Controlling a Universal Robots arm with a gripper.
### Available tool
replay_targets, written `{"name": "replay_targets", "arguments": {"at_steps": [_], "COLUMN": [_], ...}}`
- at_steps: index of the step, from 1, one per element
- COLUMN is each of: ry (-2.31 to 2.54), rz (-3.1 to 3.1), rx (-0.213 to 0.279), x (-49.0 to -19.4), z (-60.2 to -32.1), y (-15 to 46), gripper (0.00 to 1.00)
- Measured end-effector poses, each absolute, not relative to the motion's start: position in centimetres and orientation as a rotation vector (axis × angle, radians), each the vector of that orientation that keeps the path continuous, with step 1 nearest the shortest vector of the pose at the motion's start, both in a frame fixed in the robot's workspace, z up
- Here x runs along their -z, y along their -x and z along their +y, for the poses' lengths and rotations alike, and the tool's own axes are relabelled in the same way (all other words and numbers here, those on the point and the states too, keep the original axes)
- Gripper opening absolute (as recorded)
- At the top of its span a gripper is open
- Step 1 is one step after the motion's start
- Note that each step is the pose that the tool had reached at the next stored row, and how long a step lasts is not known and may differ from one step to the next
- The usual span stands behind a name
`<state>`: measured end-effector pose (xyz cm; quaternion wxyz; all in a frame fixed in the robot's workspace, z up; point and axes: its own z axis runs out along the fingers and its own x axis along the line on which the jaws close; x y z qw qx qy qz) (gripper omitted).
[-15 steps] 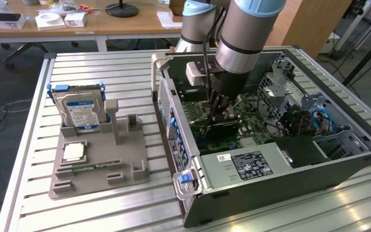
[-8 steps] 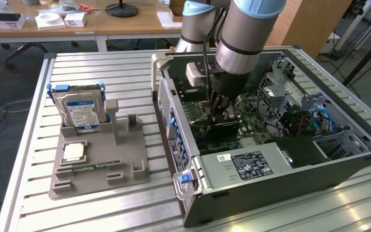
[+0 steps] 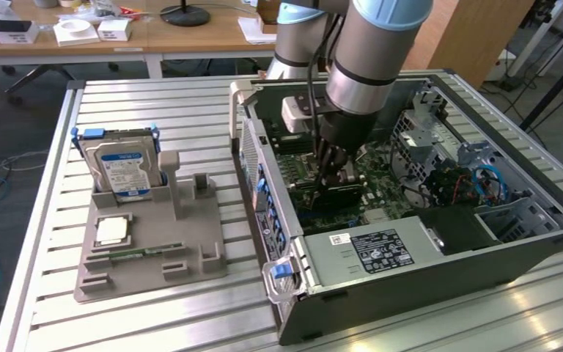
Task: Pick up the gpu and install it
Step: 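Press down on the gpu until it lock into place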
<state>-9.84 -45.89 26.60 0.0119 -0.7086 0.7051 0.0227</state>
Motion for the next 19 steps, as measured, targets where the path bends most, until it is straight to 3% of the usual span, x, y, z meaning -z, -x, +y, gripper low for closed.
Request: {"name": "replay_targets", "arguments": {"at_steps": [19], "ry": [2.209], "rz": [2.199], "rx": [-0.071], "x": [-26.56], "z": [-46.11], "y": [9.87], "gripper": [0.1]}}
